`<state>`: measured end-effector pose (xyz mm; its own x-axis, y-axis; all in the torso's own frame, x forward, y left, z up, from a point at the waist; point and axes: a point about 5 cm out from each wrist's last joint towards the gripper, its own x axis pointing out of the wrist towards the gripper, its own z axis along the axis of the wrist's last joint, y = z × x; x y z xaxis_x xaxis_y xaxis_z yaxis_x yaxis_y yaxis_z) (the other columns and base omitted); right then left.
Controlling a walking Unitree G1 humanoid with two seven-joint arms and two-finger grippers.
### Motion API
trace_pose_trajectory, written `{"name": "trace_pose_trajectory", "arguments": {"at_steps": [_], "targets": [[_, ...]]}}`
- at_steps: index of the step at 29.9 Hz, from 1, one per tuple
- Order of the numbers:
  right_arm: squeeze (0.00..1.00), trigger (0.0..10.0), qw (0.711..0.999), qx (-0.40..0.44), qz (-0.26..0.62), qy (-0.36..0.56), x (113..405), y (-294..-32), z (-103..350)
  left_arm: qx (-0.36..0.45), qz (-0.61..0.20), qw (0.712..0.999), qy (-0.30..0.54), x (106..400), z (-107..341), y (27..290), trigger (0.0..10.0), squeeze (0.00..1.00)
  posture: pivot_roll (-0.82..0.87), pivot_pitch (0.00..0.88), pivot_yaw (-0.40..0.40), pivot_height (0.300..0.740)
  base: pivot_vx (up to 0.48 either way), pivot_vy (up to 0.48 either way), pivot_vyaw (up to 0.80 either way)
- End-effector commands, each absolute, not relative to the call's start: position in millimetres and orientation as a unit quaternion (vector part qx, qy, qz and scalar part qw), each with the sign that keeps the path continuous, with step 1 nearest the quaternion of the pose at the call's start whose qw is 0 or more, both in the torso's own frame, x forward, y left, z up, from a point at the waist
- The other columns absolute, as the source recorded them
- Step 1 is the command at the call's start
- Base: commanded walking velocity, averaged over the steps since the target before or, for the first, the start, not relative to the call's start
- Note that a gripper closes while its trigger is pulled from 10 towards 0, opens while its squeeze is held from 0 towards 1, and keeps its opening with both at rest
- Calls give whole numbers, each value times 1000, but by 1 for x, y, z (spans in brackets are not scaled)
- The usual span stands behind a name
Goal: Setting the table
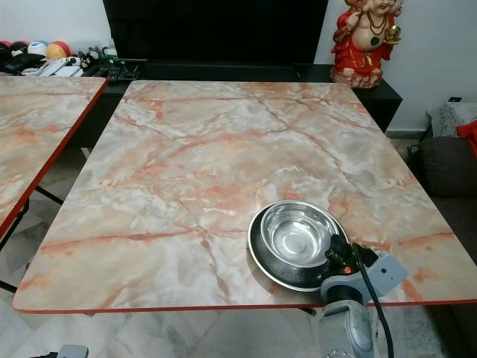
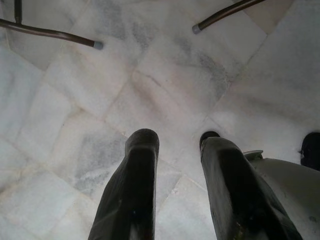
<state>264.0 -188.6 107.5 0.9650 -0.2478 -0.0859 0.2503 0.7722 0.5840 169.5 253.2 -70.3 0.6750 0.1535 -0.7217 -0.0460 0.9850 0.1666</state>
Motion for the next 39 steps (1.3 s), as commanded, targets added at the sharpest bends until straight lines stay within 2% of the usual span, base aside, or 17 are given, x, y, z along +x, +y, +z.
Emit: {"name": "trace_pose_trajectory", "arguments": {"at_steps": [1, 13, 18, 26, 27, 32, 35, 39], "targets": [[0, 10000, 941, 307, -141, -9, 262, -190, 110, 71, 51, 905, 415, 162, -74, 253, 10000, 0, -55, 122, -22, 740, 0, 0, 0], [0, 10000, 950, 264, -158, -48, 261, -198, 122, 69, 54, 907, 412, 163, -74, 252, 10000, 0, -55, 123, -23, 740, 0, 0, 0], [0, 10000, 962, 205, -161, -78, 263, -204, 134, 67, 70, 908, 407, 165, -72, 255, 10000, 0, -59, 135, -20, 740, 0, 0, 0], [0, 10000, 982, 118, -109, -102, 274, -205, 150, 51, 86, 906, 411, 163, -73, 258, 10000, 0, -66, 97, -26, 740, 0, 0, 0], [0, 10000, 984, 108, -99, -103, 276, -205, 151, 48, 89, 906, 411, 163, -73, 258, 10000, 0, -64, 66, -27, 740, 0, 0, 0], [0, 10000, 992, 68, -46, -101, 287, -198, 154, 46, 92, 907, 409, 164, -72, 260, 10000, 0, -53, 23, -22, 740, 0, 0, 0], [0, 10000, 992, 57, -14, -112, 292, -189, 158, 49, 93, 908, 406, 165, -70, 263, 10000, 0, -52, 33, -18, 740, 0, 0, 0], [0, 10000, 991, 52, 4, -123, 291, -181, 159, 48, 100, 908, 404, 165, -69, 268, 10000, 0, -53, 50, -16, 740, 0, 0, 800]]}}
